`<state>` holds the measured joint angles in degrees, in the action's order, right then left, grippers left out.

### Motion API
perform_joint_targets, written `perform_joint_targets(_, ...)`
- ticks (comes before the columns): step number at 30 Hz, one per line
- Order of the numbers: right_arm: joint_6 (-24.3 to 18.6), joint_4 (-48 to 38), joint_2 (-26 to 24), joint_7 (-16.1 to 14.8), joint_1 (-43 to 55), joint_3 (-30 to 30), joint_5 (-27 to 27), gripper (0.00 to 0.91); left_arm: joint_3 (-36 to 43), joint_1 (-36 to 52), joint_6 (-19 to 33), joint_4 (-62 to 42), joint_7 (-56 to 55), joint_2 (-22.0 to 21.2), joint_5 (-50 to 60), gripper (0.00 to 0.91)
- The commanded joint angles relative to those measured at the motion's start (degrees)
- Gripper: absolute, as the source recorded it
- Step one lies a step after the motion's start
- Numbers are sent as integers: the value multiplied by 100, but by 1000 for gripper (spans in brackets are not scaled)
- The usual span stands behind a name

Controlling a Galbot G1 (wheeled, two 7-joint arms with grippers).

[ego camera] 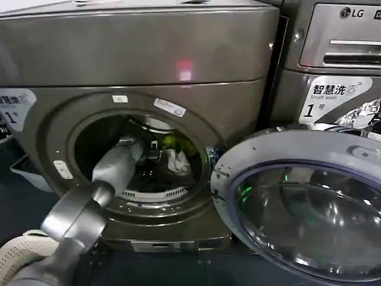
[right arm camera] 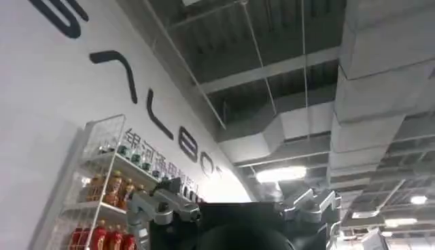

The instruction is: Grasp the clothes from the dryer.

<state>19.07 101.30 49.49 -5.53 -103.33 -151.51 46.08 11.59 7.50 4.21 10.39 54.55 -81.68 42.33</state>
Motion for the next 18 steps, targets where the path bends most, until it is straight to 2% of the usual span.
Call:
perform_joint_targets(1,-9,-15,-6,9,3,3,-6,907,11,16,64,40,113,36,-202,0)
perform_joint_targets(4,-12,-19,-1,14,-7,-3,-6,907,-324,-22,-16,162,-48,53,-486,0)
perform_joint_targets(12,-13,20,-9,26,43,71,-9,907,-1244,-456,-508,1185,-1410,204,-2438,0)
perform_joint_targets(18,-27,2,-63,48,41,71,2,907,-1813,-1282,-821,2224,-2753,239,-4595,0)
